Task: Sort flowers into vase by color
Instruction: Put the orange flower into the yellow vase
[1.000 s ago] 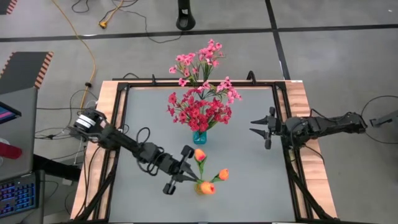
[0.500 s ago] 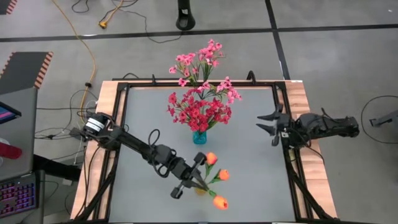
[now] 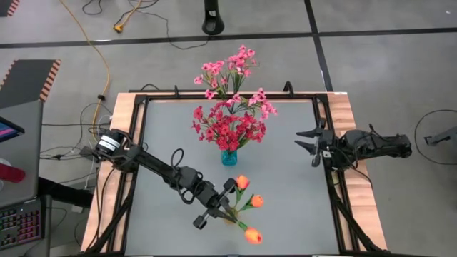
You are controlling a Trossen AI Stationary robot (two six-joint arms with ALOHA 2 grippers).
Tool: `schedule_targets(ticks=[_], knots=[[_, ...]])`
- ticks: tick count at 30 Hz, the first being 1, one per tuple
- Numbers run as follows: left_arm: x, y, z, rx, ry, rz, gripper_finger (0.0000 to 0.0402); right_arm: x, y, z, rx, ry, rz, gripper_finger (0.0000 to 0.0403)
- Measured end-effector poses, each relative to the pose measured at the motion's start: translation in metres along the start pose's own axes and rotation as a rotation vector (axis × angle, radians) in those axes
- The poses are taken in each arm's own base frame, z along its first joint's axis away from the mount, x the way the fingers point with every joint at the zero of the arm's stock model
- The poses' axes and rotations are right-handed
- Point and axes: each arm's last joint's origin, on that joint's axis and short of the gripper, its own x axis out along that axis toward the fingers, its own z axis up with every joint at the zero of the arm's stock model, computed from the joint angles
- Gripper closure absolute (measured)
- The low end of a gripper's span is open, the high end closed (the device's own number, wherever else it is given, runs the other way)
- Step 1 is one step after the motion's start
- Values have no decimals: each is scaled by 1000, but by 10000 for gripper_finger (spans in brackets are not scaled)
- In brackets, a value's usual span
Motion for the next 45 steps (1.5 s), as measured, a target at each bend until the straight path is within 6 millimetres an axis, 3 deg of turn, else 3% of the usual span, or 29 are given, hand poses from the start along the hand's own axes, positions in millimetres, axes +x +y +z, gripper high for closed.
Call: schedule_targets(ticks=[9, 13, 22, 34, 45], knots=[[-4, 10, 1, -28, -3, 26, 401, 20, 11, -49, 2, 13, -8, 232], [-4, 12, 2, -22, -15, 31, 401, 21, 12, -49, 3, -16, 15, 232], [-3, 8, 2, -7, -20, 21, 401, 26, 19, -54, -40, -139, 280, 232], [3, -8, 3, 32, -30, -2, 401, 31, 2, -56, 45, -112, 108, 232], [11, -35, 4, 151, -42, 72, 401, 31, -1, -56, 37, -111, 78, 232]])
